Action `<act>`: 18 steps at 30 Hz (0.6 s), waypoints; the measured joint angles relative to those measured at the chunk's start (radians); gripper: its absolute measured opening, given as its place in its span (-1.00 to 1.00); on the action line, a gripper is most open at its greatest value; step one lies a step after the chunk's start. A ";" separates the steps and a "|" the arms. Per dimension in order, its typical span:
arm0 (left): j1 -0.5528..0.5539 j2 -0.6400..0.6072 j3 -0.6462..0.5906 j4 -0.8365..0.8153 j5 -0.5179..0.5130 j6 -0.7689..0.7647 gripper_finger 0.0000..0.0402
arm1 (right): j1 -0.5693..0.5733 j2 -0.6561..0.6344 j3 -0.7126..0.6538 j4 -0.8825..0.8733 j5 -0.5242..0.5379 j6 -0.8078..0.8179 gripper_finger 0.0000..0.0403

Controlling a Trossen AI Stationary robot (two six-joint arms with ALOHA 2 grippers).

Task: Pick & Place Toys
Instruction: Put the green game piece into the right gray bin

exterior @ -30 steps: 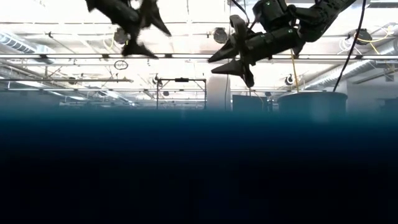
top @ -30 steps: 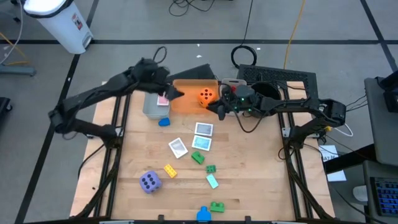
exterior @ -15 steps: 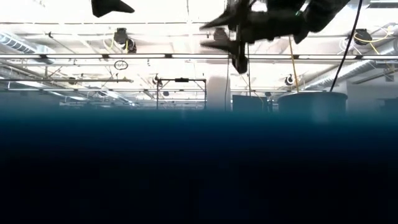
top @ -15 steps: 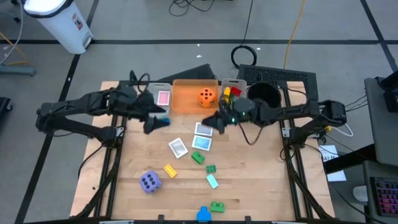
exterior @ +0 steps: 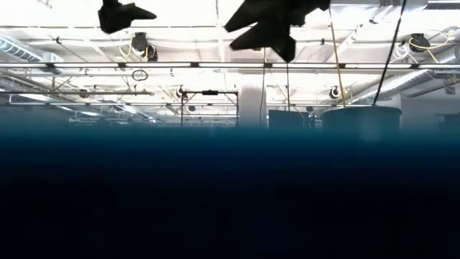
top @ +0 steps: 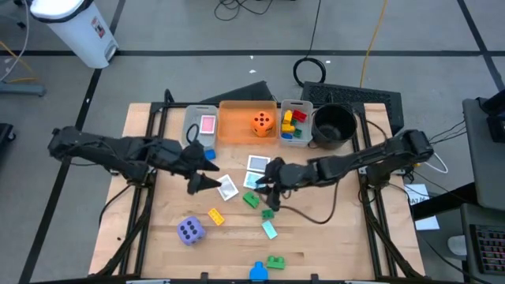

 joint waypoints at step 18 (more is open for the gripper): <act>-0.324 0.010 -0.088 0.125 -0.413 -0.381 0.97 | 0.099 0.362 0.084 -0.086 0.261 0.163 -0.30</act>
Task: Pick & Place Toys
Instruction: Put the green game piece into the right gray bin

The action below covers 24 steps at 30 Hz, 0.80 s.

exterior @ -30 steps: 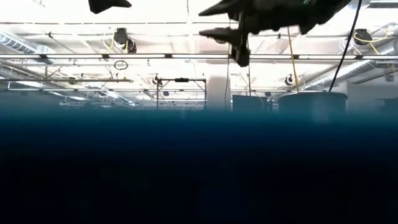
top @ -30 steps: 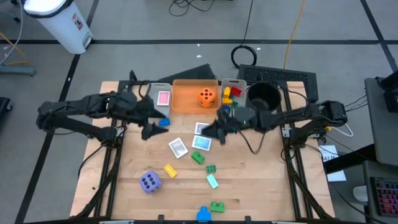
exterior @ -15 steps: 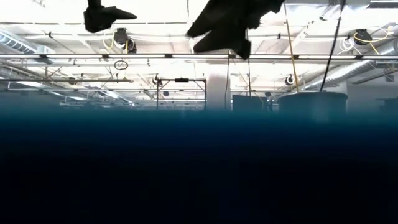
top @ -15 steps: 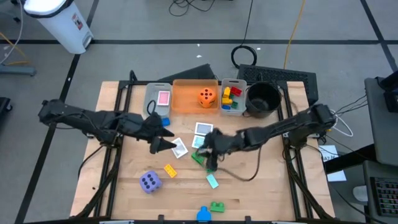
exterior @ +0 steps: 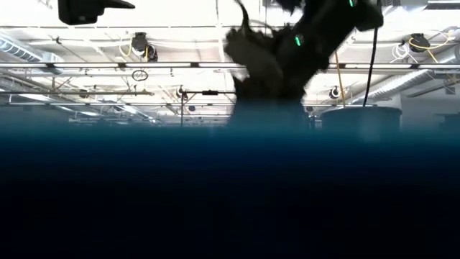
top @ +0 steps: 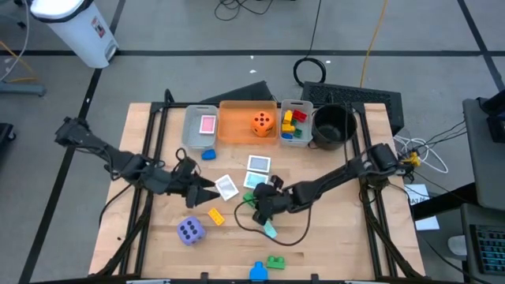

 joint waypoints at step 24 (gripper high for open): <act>-0.067 0.115 0.000 -0.006 -0.078 -0.089 0.97 | 0.009 -0.080 -0.001 0.211 -0.065 -0.108 -0.30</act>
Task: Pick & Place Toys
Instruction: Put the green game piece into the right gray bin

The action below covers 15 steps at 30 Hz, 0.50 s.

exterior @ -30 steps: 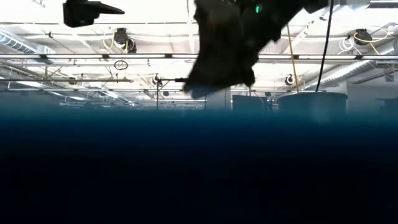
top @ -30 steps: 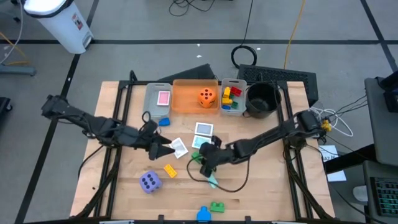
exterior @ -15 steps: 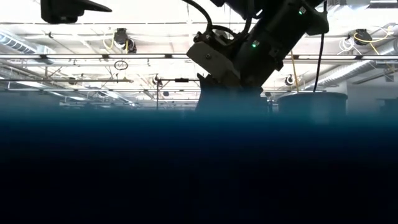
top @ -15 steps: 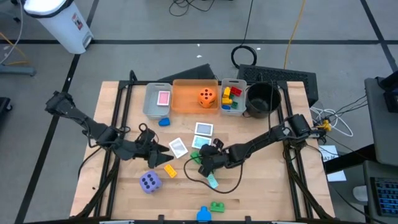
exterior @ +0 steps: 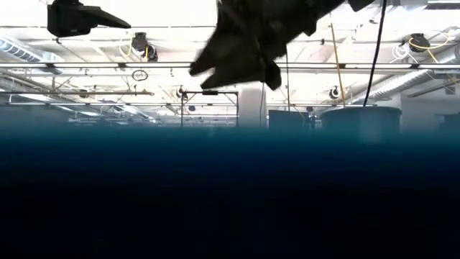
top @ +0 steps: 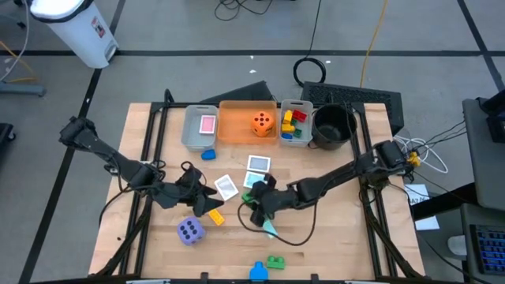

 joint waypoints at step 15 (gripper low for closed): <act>0.000 0.000 0.000 0.004 -0.013 -0.019 0.97 | -0.003 0.088 -0.007 -0.065 0.069 0.051 -0.30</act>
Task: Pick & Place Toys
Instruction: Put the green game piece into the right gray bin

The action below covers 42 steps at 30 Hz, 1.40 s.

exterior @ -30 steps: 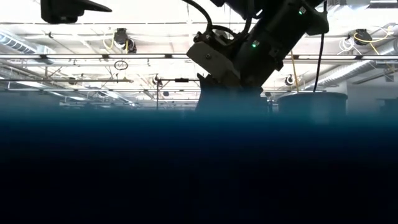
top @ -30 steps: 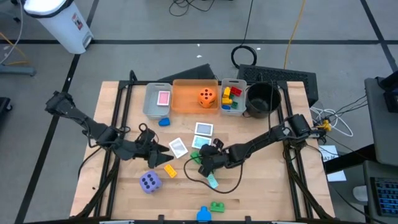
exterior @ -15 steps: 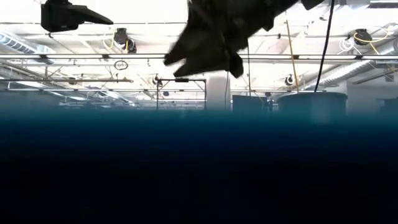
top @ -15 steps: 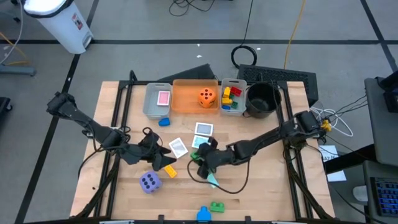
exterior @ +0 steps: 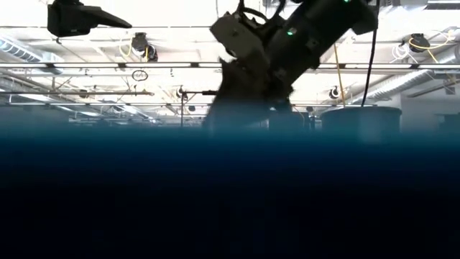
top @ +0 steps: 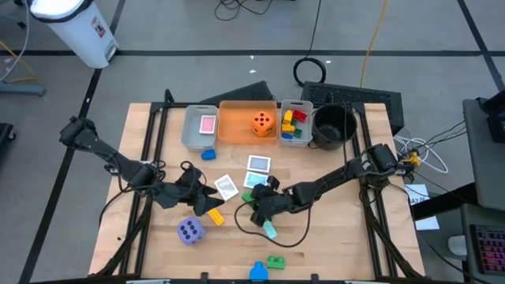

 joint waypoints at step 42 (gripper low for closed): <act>0.007 0.000 0.000 -0.003 -0.020 -0.037 0.97 | -0.017 0.049 0.005 -0.131 -0.022 0.005 -0.73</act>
